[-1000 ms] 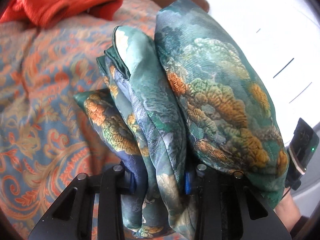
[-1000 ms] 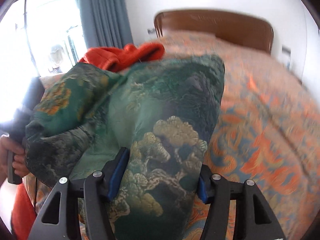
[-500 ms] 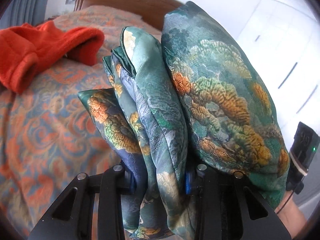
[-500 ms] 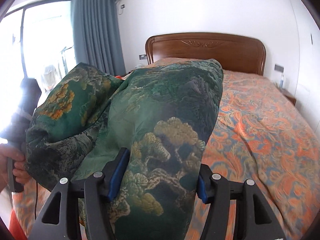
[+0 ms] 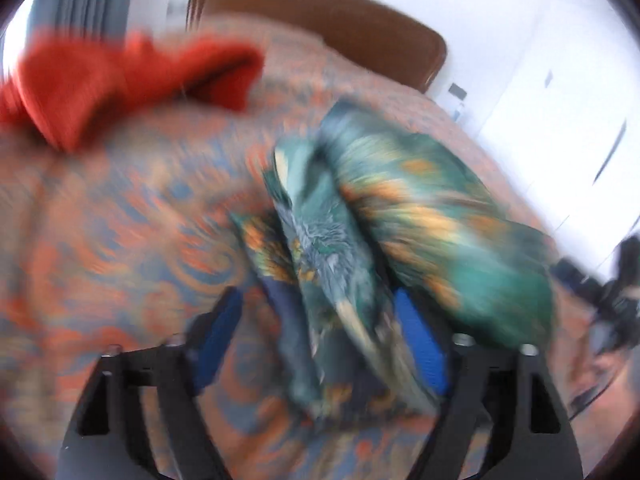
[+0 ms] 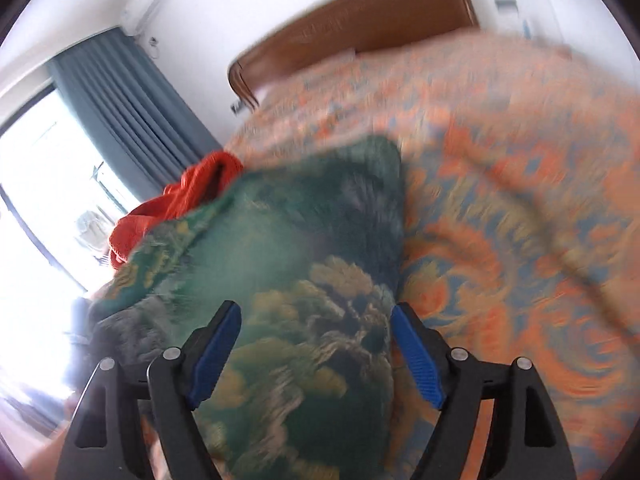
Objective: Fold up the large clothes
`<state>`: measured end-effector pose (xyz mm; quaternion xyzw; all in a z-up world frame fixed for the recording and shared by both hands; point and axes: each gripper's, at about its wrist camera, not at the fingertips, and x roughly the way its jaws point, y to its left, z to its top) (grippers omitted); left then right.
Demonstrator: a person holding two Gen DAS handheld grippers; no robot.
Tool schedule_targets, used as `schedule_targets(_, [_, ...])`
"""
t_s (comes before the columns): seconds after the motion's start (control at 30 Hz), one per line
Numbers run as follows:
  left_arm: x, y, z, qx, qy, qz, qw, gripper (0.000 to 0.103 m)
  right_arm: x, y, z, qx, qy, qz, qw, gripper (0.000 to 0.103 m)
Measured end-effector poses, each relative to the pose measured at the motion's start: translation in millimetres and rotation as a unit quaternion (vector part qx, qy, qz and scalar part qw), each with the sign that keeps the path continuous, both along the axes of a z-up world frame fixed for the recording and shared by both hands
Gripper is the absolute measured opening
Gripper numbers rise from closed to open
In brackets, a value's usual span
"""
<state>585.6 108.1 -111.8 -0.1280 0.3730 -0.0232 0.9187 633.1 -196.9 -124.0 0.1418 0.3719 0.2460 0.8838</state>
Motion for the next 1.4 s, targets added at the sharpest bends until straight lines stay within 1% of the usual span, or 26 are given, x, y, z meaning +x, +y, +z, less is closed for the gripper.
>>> schedule_targets(0.03, [-21, -6, 16, 0.042, -0.026, 0.01, 0.9987, 0.097, -9, -3, 9, -0.022, -0.022, -0.005, 1.0, 0.085])
schedule_targets(0.07, [-39, -14, 25, 0.065, -0.042, 0.017, 0.9968, 0.1, -28, -2, 21, -0.055, -0.048, -0.014, 0.997, 0.088])
schedule_targets(0.1, [-57, -25, 37, 0.09, -0.062, 0.023, 0.9937, 0.1, -49, -1, 32, -0.097, -0.079, -0.024, 0.992, 0.093])
schedule_targets(0.13, [-64, -27, 45, 0.102, -0.069, 0.024, 0.9921, 0.101, -73, 3, 40, -0.127, -0.104, -0.031, 0.986, 0.096])
schedule_targets(0.17, [-73, -35, 53, 0.117, -0.076, 0.028, 0.9898, 0.102, -89, 4, 47, -0.149, -0.124, -0.037, 0.98, 0.096])
schedule_targets(0.23, [-91, -44, 64, 0.136, -0.085, 0.04, 0.9862, 0.102, -121, 4, 59, -0.183, -0.155, -0.05, 0.97, 0.096])
schedule_targets(0.3, [-111, -56, 75, 0.148, -0.093, 0.047, 0.9835, 0.102, -140, 1, 68, -0.192, -0.169, -0.06, 0.965, 0.096])
schedule_targets(0.33, [-104, -62, 65, 0.152, -0.096, 0.049, 0.9825, 0.102, -155, -2, 73, -0.19, -0.175, -0.068, 0.964, 0.097])
schedule_targets(0.43, [-116, -70, 73, 0.167, -0.109, 0.06, 0.978, 0.102, -187, -8, 86, -0.184, -0.183, -0.101, 0.96, 0.099])
schedule_targets(0.47, [-120, -73, 75, 0.171, -0.112, 0.063, 0.9768, 0.102, -192, -6, 88, -0.19, -0.182, -0.107, 0.959, 0.101])
schedule_targets(0.53, [-126, -79, 83, 0.18, -0.116, 0.069, 0.9743, 0.102, -208, -2, 90, -0.206, -0.188, -0.11, 0.954, 0.101])
schedule_targets(0.63, [-137, -88, 88, 0.196, -0.118, 0.077, 0.9704, 0.102, -227, 3, 90, -0.206, -0.188, -0.103, 0.955, 0.101])
schedule_targets(0.7, [-150, -94, 91, 0.208, -0.12, 0.09, 0.9665, 0.102, -241, 1, 91, -0.205, -0.184, -0.104, 0.956, 0.102])
schedule_targets(0.8, [-177, -107, 93, 0.233, -0.134, 0.117, 0.956, 0.102, -258, 1, 92, -0.209, -0.183, -0.109, 0.955, 0.102])
schedule_targets(0.83, [-185, -110, 91, 0.236, -0.137, 0.122, 0.9543, 0.102, -264, 0, 91, -0.209, -0.184, -0.11, 0.954, 0.102])
schedule_targets(0.87, [-195, -114, 87, 0.234, -0.136, 0.126, 0.9545, 0.103, -275, -2, 91, -0.208, -0.186, -0.113, 0.954, 0.102])
schedule_targets(0.9, [-202, -117, 82, 0.229, -0.129, 0.124, 0.9568, 0.103, -281, -4, 90, -0.206, -0.187, -0.115, 0.954, 0.102])
schedule_targets(0.97, [-216, -123, 66, 0.206, -0.1, 0.1, 0.9682, 0.103, -297, -8, 83, -0.202, -0.178, -0.121, 0.955, 0.102])
schedule_targets(1.03, [-232, -128, 54, 0.19, -0.086, 0.09, 0.9738, 0.103, -311, -12, 74, -0.203, -0.155, -0.129, 0.958, 0.102])
schedule_targets(1.13, [-249, -135, 47, 0.178, -0.068, 0.075, 0.9788, 0.103, -329, -18, 63, -0.207, -0.119, -0.142, 0.961, 0.102])
schedule_targets(1.2, [-257, -138, 47, 0.168, -0.047, 0.056, 0.983, 0.103, -342, -20, 59, -0.21, -0.101, -0.137, 0.963, 0.102])
schedule_targets(1.23, [-257, -138, 47, 0.163, -0.041, 0.049, 0.9845, 0.103, -349, -19, 60, -0.213, -0.096, -0.132, 0.963, 0.102])
schedule_targets(1.3, [-258, -138, 48, 0.149, -0.016, 0.038, 0.988, 0.103, -358, -18, 65, -0.222, -0.094, -0.126, 0.962, 0.102])
schedule_targets(1.4, [-258, -139, 48, 0.15, 0.001, 0.041, 0.9878, 0.103, -370, -12, 74, -0.234, -0.094, -0.123, 0.96, 0.102])
